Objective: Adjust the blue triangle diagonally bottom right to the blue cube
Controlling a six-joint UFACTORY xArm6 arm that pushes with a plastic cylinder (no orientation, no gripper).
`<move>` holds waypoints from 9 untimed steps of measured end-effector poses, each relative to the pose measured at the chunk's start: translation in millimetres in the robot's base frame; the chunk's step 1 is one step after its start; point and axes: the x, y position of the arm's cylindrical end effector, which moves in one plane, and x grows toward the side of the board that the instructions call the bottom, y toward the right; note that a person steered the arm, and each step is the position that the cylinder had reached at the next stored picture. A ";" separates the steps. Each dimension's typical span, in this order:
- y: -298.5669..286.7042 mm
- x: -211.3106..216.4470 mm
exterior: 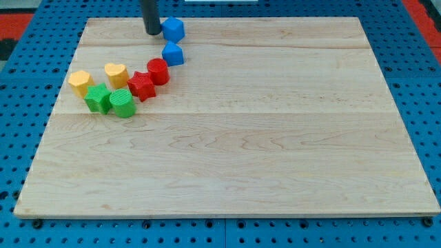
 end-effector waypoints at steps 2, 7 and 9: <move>12.4 8.5; 112.6 58.3; 69.7 72.4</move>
